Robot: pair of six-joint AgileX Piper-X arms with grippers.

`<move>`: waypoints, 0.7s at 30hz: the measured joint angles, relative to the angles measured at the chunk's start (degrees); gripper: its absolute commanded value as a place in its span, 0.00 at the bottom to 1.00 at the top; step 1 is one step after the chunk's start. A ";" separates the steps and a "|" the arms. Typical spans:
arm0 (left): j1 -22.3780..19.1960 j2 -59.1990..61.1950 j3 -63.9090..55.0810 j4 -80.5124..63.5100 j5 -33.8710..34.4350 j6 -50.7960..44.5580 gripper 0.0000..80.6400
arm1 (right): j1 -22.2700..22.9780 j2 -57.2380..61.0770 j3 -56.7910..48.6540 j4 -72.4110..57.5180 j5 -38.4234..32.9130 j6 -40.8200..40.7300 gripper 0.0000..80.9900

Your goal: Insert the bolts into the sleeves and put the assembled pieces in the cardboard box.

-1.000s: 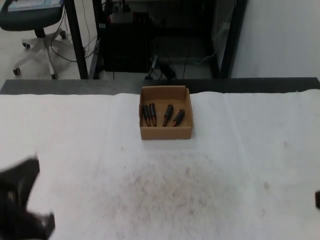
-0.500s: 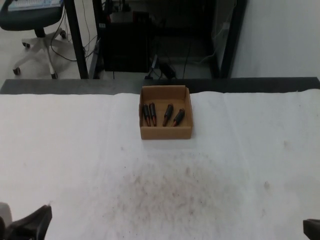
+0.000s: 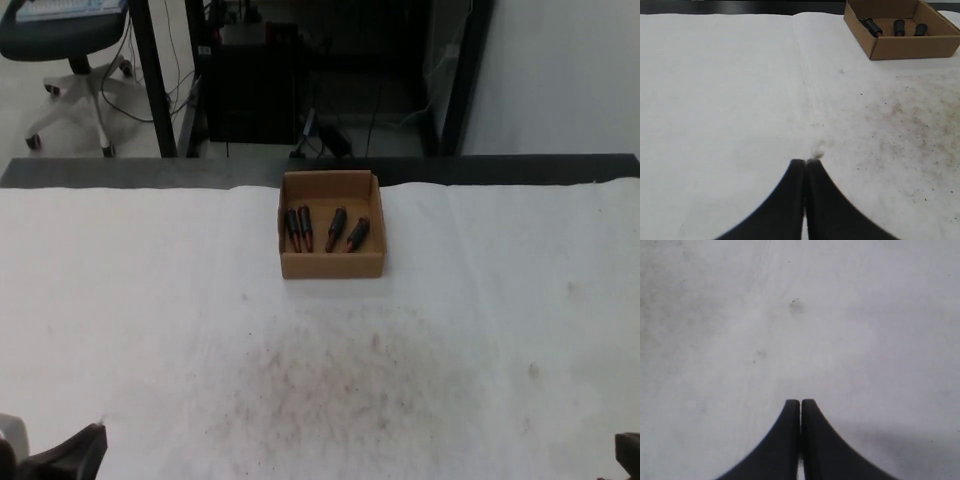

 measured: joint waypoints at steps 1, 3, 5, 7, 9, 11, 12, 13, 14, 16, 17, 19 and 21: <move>0.00 0.00 0.00 0.00 0.00 0.00 0.00 | 0.00 0.00 0.00 -0.19 0.00 0.00 0.01; 0.00 0.00 0.00 0.00 0.00 0.00 0.00 | 0.00 0.00 0.00 -0.27 0.00 0.00 0.01; 0.00 0.00 0.00 0.00 0.00 0.00 0.00 | 0.00 0.00 0.00 -0.46 0.00 0.00 0.01; 0.00 0.00 0.00 0.00 0.00 0.00 0.00 | 0.00 0.00 0.00 -0.51 0.00 0.00 0.01; 0.00 0.00 0.00 0.00 0.00 0.00 0.00 | 0.00 0.00 0.00 -0.51 0.00 0.00 0.01; 0.00 0.00 0.00 0.00 0.00 0.00 0.00 | 0.00 0.00 0.00 -0.51 0.00 0.00 0.01; 0.00 0.00 0.00 0.00 0.00 0.00 0.00 | 0.00 0.00 0.00 -0.51 0.00 0.00 0.01; 0.00 0.00 0.00 0.00 0.00 0.00 0.00 | 0.00 0.00 0.00 -0.51 0.00 0.00 0.01; 0.00 0.00 0.00 0.00 0.00 0.00 0.00 | 0.00 0.00 0.00 -0.72 0.00 0.00 0.01; 0.00 0.00 0.00 0.00 0.00 0.00 0.00 | 0.00 0.00 0.19 -1.20 0.00 0.00 0.01; 0.00 0.00 0.00 0.00 0.00 0.00 0.00 | 0.00 -0.31 0.43 -1.93 0.00 0.00 0.01; 0.00 0.00 0.00 0.00 0.00 0.00 0.00 | 0.00 -1.16 1.54 -5.21 0.00 0.00 0.01; 0.00 0.00 0.00 0.00 0.00 0.00 0.00 | 0.00 -2.48 3.16 -9.00 0.00 0.00 0.01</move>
